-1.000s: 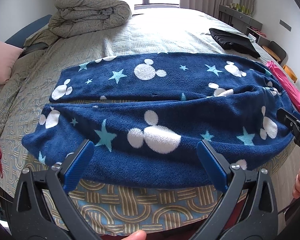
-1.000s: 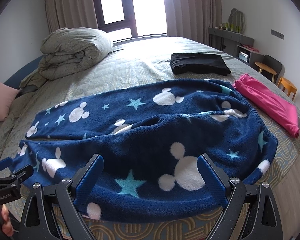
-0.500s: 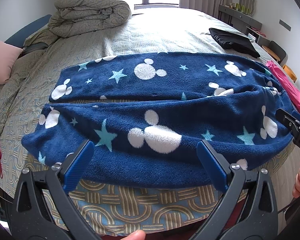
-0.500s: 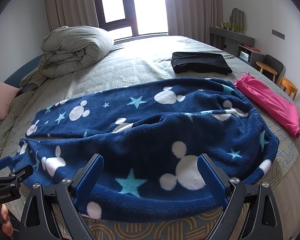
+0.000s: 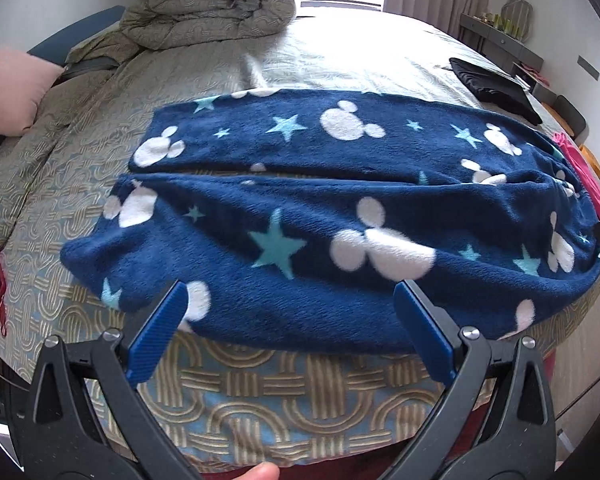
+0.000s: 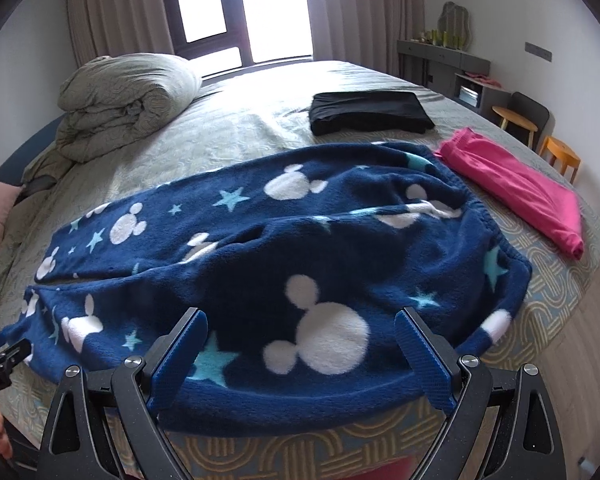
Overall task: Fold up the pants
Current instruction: 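Grasp the pant leg end with the left gripper while the right gripper grasps the waistband end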
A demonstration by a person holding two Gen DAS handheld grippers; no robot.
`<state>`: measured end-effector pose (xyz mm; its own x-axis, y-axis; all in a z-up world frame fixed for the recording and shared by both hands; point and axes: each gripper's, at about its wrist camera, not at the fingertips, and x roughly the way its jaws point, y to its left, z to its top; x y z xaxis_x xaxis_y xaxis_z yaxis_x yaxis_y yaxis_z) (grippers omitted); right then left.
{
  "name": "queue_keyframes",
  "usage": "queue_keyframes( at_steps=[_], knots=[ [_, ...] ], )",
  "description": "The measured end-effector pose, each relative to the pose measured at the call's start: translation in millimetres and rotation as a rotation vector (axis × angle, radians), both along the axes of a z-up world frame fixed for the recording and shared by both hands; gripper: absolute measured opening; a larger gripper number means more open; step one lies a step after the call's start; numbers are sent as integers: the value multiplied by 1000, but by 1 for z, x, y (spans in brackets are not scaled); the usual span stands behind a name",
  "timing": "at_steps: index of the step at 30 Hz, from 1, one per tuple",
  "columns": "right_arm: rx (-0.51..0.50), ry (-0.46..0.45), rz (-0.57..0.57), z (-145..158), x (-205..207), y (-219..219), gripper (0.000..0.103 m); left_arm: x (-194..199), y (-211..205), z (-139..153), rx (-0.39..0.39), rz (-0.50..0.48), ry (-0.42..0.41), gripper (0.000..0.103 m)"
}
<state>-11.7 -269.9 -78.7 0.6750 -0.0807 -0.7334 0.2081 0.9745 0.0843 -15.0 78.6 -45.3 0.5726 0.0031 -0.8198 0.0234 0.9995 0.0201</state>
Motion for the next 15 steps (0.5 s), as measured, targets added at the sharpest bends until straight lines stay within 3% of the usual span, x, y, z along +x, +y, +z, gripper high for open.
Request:
queue_keyframes(
  at_steps=[8,15],
  knots=[
    [54,97,-225,-22,-18,-81,96,-15,101,-25,-65,245,77,101],
    [53,101,-229,-23,-11,-81,96,-12,136,-35,-84,329,88,99]
  ],
)
